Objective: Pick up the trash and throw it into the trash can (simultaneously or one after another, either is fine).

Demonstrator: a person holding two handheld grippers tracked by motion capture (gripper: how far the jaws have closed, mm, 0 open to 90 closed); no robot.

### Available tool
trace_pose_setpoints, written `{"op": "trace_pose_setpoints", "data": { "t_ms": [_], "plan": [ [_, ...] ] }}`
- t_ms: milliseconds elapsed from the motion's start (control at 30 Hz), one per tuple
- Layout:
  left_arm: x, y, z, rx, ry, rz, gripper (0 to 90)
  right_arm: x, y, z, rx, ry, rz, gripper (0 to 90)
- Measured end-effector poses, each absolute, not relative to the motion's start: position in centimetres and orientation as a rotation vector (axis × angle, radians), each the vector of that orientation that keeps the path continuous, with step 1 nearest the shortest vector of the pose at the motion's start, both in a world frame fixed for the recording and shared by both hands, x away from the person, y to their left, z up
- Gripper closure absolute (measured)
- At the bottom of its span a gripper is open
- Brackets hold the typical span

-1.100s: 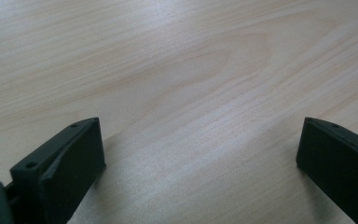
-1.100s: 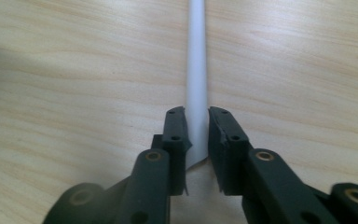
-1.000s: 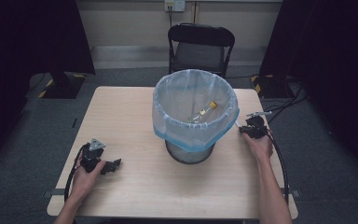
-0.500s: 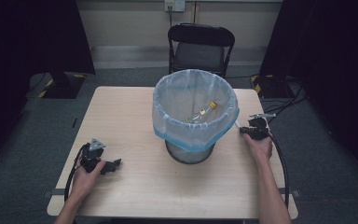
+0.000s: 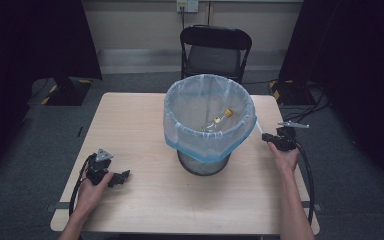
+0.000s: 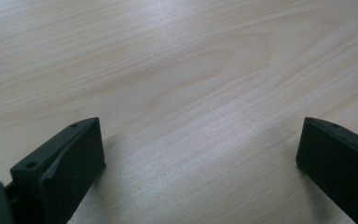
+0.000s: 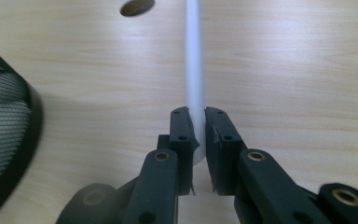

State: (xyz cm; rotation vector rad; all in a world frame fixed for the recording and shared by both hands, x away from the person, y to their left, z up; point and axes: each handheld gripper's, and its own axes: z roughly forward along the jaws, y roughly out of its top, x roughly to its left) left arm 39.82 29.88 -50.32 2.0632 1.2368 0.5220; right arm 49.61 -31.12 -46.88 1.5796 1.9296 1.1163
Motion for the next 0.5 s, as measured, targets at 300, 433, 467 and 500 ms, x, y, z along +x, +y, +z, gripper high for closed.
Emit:
{"op": "trace_pose_setpoints", "data": {
  "t_ms": [300, 433, 467, 500],
  "plan": [
    [39.8, 29.9, -50.3, 2.061, 1.239, 0.518, 0.3, 48.9, -30.5, -45.7, 1.552, 1.904, 1.171, 82.1],
    [39.8, 29.9, -50.3, 2.061, 1.239, 0.518, 0.3, 48.5, -30.4, -45.0, 1.530, 1.874, 1.195, 82.1],
    [39.8, 29.9, -50.3, 2.063, 1.238, 0.520, 0.3, 48.4, -30.4, -44.9, 1.527, 1.872, 1.196, 82.1],
    [39.8, 29.9, -50.3, 2.063, 1.237, 0.521, 0.3, 48.4, -30.5, -44.7, 1.527, 1.863, 1.203, 82.1]
  ]
}}
